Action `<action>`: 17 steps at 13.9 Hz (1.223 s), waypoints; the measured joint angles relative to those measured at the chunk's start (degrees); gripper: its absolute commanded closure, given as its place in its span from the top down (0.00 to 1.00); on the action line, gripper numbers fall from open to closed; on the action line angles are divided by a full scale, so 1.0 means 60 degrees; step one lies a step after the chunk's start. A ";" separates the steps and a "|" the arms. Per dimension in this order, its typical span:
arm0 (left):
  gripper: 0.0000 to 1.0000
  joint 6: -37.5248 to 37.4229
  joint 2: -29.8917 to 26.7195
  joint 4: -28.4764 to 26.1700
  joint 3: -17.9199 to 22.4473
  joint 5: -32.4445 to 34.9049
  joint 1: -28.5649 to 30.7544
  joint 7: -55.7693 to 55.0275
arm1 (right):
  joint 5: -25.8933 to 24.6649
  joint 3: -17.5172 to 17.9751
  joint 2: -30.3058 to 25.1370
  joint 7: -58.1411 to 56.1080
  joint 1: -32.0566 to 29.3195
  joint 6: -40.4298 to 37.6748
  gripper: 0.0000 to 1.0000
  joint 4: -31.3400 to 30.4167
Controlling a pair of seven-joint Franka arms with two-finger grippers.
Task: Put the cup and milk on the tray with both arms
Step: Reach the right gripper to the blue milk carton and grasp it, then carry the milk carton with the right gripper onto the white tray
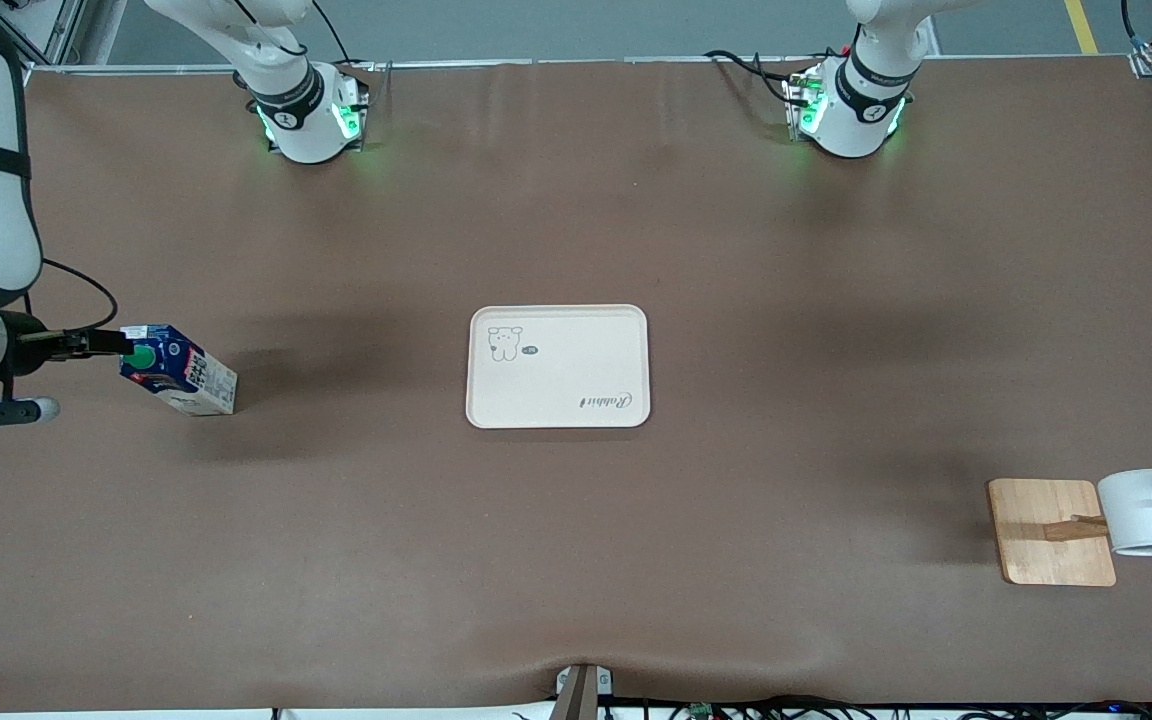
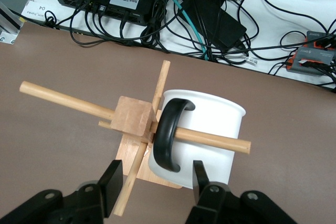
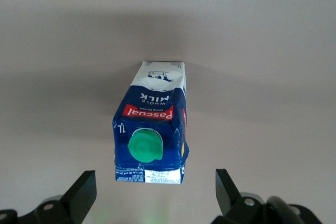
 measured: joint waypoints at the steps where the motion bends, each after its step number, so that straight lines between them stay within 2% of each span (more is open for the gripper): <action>1: 0.60 0.0092 0.0031 -0.0039 -0.0004 0.0000 -0.0009 0.0061 | 0.0000 0.0001 0.0016 0.0000 0.0000 0.0051 1.00 -0.0082; 9: 0.48 0.0274 0.0133 -0.0068 -0.0007 0.0000 -0.0008 0.0460 | 0.0260 0.0016 0.0023 0.0000 -0.0009 0.1623 1.00 -0.1450; 11: 0.48 0.0313 0.0143 -0.0068 -0.0008 0.0000 -0.0014 0.0468 | 0.0261 -0.0008 0.0024 0.0000 -0.0058 0.1863 0.44 -0.1674; 12: 0.48 0.0330 0.0152 -0.0068 -0.0009 0.0000 -0.0015 0.0473 | 0.0266 -0.0001 0.0024 0.0000 -0.0062 0.1850 0.22 -0.1756; 13: 0.47 0.0335 0.0168 -0.0068 -0.0009 0.0000 -0.0015 0.0484 | 0.0276 0.0037 0.0017 0.0001 -0.0053 0.1746 0.06 -0.1773; 14: 0.46 0.0354 0.0193 -0.0068 -0.0011 0.0000 -0.0016 0.0497 | 0.0282 0.0077 -0.0019 0.0005 -0.0031 0.1638 0.00 -0.1767; 17: 0.44 0.0499 0.0298 -0.0069 -0.0039 0.0000 -0.0028 0.0504 | 0.0383 0.0197 -0.0061 0.0007 0.0127 0.0901 0.00 -0.1598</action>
